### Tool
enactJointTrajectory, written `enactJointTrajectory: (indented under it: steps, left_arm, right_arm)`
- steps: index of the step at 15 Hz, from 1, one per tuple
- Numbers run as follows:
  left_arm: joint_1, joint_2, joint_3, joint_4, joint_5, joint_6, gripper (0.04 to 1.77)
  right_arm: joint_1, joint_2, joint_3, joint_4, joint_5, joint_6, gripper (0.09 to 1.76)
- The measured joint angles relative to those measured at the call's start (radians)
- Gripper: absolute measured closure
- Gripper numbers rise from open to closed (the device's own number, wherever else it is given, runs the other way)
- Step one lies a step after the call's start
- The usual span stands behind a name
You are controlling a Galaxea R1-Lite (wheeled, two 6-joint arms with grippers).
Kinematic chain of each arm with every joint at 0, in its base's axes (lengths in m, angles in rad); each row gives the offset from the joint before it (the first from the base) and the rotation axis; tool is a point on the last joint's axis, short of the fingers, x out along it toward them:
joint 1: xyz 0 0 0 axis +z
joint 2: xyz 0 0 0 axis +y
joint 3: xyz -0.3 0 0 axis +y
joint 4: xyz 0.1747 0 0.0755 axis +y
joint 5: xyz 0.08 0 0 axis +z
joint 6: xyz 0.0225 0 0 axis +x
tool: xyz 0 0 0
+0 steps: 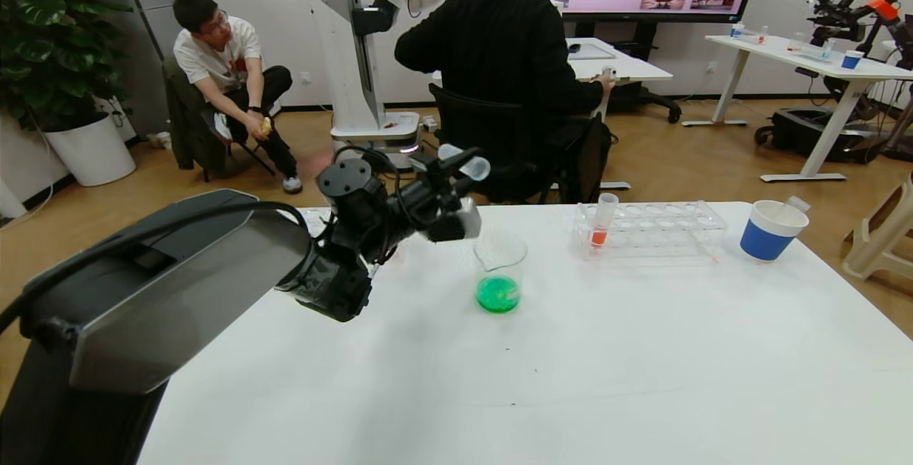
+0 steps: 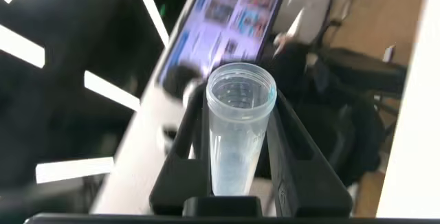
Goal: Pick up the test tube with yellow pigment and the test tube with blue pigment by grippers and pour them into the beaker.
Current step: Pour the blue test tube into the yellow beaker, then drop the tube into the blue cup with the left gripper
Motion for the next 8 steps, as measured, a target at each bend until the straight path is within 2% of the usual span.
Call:
enactJointTrajectory:
  steps: [2, 5, 7, 8]
  left_arm:
    - [-0.033, -0.037, -0.004, 0.004, 0.33, -0.253, 1.31]
    - [-0.062, -0.113, -0.027, 0.131, 0.668, -0.625, 1.31]
    - [-0.066, -0.169, -0.028, 0.277, 0.795, -0.835, 1.31]
    - [-0.064, -0.197, -0.027, 0.366, 0.833, -0.928, 1.31]
  right_arm:
    - [0.0, 0.0, 0.0, 0.0, 0.0, 0.0, 0.11]
    - [0.0, 0.0, 0.0, 0.0, 0.0, 0.0, 0.11]
    - [0.0, 0.0, 0.0, 0.0, 0.0, 0.0, 0.11]
    - [0.0, 0.0, 0.0, 0.0, 0.0, 0.0, 0.11]
